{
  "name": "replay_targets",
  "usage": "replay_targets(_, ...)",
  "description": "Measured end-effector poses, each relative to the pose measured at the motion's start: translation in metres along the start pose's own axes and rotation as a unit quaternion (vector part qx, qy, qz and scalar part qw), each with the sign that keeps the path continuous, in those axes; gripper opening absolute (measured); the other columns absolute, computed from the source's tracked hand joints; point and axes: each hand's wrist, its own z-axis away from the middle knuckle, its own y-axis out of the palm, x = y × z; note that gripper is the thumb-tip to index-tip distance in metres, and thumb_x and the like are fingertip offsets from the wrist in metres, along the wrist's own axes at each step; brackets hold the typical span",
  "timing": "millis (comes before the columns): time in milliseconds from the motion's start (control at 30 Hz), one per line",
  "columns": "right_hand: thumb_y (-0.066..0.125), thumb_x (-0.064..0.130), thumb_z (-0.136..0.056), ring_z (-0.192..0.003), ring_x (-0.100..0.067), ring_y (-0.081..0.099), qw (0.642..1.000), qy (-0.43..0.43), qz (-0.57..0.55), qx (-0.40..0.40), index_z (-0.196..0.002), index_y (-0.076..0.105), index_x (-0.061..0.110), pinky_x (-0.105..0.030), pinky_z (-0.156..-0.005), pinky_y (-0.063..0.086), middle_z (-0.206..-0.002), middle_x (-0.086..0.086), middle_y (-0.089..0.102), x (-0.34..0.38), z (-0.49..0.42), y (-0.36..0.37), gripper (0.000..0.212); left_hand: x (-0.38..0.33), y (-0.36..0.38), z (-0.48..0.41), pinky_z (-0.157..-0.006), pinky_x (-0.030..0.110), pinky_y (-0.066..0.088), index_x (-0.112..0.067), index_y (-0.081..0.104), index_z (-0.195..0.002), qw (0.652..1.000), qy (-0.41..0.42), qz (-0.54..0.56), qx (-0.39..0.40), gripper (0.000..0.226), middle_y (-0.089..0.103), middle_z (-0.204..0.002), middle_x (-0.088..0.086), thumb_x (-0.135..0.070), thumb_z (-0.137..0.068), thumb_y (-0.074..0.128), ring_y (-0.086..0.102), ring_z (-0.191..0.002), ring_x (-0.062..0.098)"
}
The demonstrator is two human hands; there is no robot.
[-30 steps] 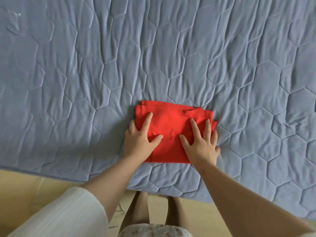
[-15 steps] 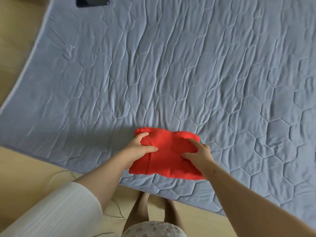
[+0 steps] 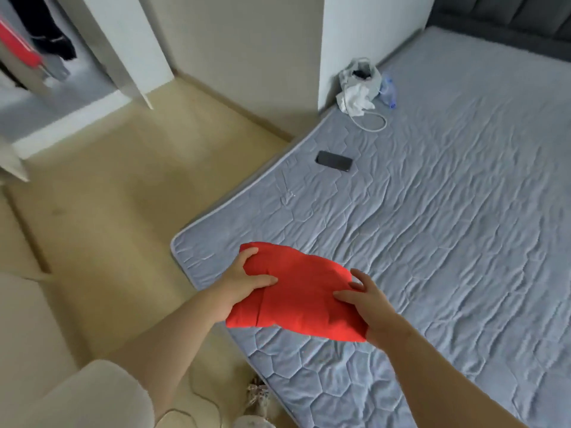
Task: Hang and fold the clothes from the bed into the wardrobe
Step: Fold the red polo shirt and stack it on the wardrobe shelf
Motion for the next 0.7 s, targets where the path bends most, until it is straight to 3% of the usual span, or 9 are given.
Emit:
replay_targets(100,0.069,0.005,-0.077,-0.085,-0.023,0.062,0.993,0.072,-0.072,0.051,-0.145,0.025,0.027,-0.036,-0.066,0.053,-0.131,-0.011,0.051,0.047,0.018,0.042,0.084,-0.024,-0.055,0.024,-0.084,0.027,0.038,-0.039,0.042,-0.131,0.997,0.015,0.052,-0.061,0.069,0.045,-0.122,-0.003,-0.025,-0.073,0.077,0.049,-0.104,0.018)
replay_targets(133,0.073,0.012,-0.072,-0.075,-0.024,0.066,0.986,0.114,-0.086,0.081,-0.142,0.034,0.021,-0.034,-0.056,0.054,-0.119,-0.012,0.061,0.062,0.025,0.056,0.08,-0.031,-0.072,0.031,-0.084,0.027,0.038,-0.039,0.043,-0.13,0.994,0.024,0.069,-0.078,0.067,0.045,-0.122,-0.002,-0.024,-0.074,0.076,0.049,-0.105,0.018)
replay_targets(200,0.076,0.026,-0.058,-0.054,-0.024,0.066,0.969,0.18,-0.093,0.143,-0.113,0.059,0.01,-0.028,-0.043,0.052,-0.08,-0.012,0.071,0.088,0.037,0.085,0.06,-0.043,-0.105,0.043,-0.085,0.027,0.04,-0.039,0.045,-0.128,0.988,0.044,0.102,-0.103,0.065,0.045,-0.122,-0.003,-0.024,-0.074,0.076,0.05,-0.106,0.019)
replay_targets(267,0.075,0.032,-0.056,-0.043,-0.021,0.061,0.962,0.195,-0.086,0.173,-0.091,0.062,0.012,-0.023,-0.038,0.047,-0.06,-0.009,0.066,0.108,0.042,0.119,0.042,-0.052,-0.14,0.054,-0.083,0.029,0.043,-0.04,0.045,-0.127,0.983,0.056,0.134,-0.116,0.064,0.045,-0.119,-0.003,-0.023,-0.074,0.076,0.051,-0.102,0.018)
replay_targets(367,0.073,0.03,-0.059,-0.046,-0.021,0.061,0.965,0.16,-0.037,0.205,-0.089,0.061,0.013,-0.022,-0.04,0.046,-0.061,-0.008,0.066,0.135,0.041,0.182,0.037,-0.055,-0.201,0.062,-0.086,0.03,0.043,-0.035,0.044,-0.131,0.972,0.064,0.169,-0.149,0.064,0.044,-0.12,-0.001,-0.019,-0.076,0.074,0.052,-0.102,0.021)
replay_targets(433,0.071,0.026,-0.061,-0.058,-0.025,0.062,0.964,0.138,-0.003,0.228,-0.095,0.059,0.011,-0.028,-0.045,0.051,-0.065,-0.01,0.068,0.15,0.039,0.231,0.039,-0.052,-0.247,0.064,-0.088,0.031,0.044,-0.032,0.043,-0.133,0.964,0.07,0.191,-0.169,0.064,0.045,-0.12,0.0,-0.017,-0.077,0.073,0.052,-0.102,0.021)
replay_targets(567,0.067,0.016,-0.066,-0.071,-0.033,0.065,0.957,0.114,0.034,0.264,-0.098,0.057,0.007,-0.047,-0.055,0.057,-0.07,-0.017,0.071,0.176,0.033,0.334,0.035,-0.043,-0.342,0.068,-0.069,0.029,0.048,-0.033,0.044,-0.132,0.949,0.07,0.243,-0.19,0.065,0.046,-0.116,0.0,-0.018,-0.076,0.074,0.056,-0.088,0.016)
replay_targets(700,0.067,0.014,-0.063,-0.054,-0.028,0.067,0.947,0.108,0.055,0.299,-0.099,0.058,0.005,-0.034,-0.049,0.057,-0.071,-0.016,0.071,0.193,0.036,0.44,0.038,-0.025,-0.439,0.073,-0.075,0.037,0.052,-0.038,0.045,-0.128,0.933,0.045,0.291,-0.207,0.065,0.051,-0.122,0.004,-0.026,-0.072,0.076,0.059,-0.1,0.029)
